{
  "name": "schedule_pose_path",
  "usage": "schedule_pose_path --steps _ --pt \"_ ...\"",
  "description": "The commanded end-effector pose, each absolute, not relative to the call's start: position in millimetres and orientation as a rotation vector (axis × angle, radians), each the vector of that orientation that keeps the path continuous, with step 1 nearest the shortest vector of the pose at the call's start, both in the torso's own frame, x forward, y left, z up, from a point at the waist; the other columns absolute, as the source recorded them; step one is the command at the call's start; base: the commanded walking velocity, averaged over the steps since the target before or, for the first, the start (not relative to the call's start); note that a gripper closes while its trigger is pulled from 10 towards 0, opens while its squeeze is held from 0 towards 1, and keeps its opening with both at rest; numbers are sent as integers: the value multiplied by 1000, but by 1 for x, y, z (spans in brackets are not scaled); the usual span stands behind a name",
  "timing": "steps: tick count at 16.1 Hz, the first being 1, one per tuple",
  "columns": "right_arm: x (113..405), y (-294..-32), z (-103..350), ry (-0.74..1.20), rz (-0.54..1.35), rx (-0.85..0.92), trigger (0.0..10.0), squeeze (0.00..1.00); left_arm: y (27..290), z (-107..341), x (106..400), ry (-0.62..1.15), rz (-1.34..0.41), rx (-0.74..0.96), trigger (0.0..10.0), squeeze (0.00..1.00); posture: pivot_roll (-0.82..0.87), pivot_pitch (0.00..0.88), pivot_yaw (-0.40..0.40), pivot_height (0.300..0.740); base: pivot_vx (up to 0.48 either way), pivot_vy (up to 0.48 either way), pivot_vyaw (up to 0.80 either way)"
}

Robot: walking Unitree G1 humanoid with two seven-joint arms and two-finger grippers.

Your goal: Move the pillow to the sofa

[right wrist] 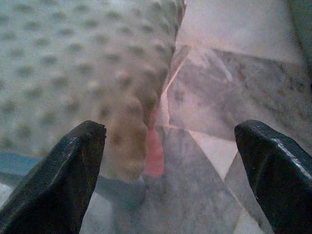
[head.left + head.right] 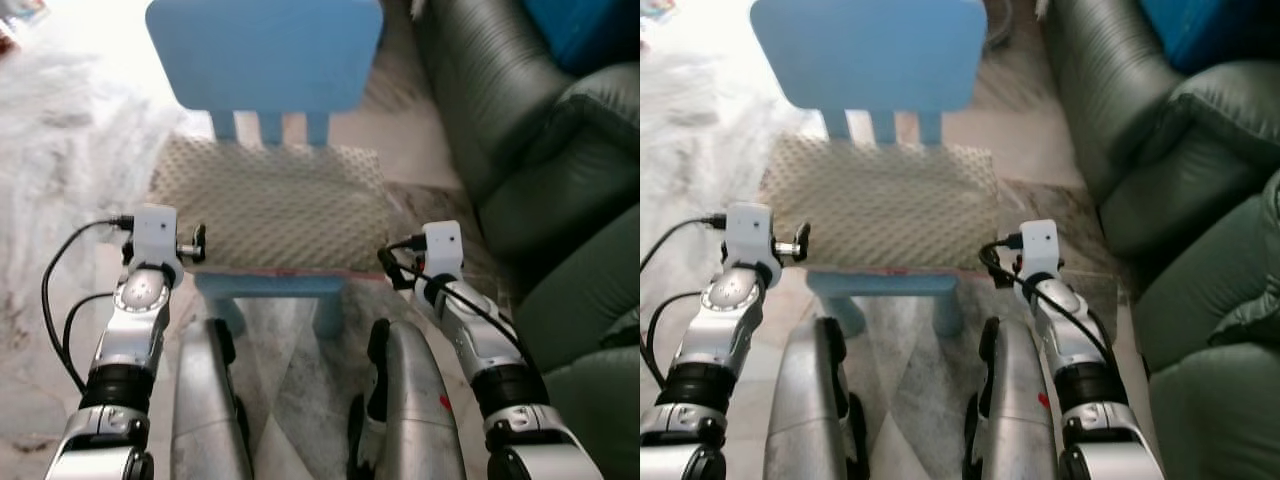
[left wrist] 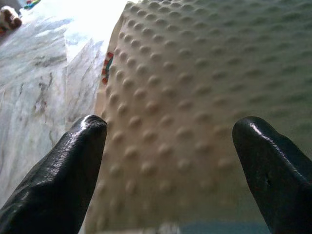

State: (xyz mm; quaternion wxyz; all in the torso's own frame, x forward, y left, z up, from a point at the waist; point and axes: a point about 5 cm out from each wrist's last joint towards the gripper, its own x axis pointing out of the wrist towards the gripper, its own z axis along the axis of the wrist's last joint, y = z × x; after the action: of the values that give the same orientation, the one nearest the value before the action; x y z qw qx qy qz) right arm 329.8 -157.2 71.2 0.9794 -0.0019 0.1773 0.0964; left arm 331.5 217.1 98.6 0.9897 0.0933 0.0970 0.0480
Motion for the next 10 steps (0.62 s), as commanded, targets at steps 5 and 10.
schedule_pose_path --steps 5,10 --pt "341 -147 71 328 258 1 10000 0 235 96 341 206 242 207 10000 0 21 352 -41 513 0 0 0" --pt "370 -137 119 85 292 -24 10000 714 244 117 352 109 339 209 10000 1000 38 358 -51 513 0 0 0"
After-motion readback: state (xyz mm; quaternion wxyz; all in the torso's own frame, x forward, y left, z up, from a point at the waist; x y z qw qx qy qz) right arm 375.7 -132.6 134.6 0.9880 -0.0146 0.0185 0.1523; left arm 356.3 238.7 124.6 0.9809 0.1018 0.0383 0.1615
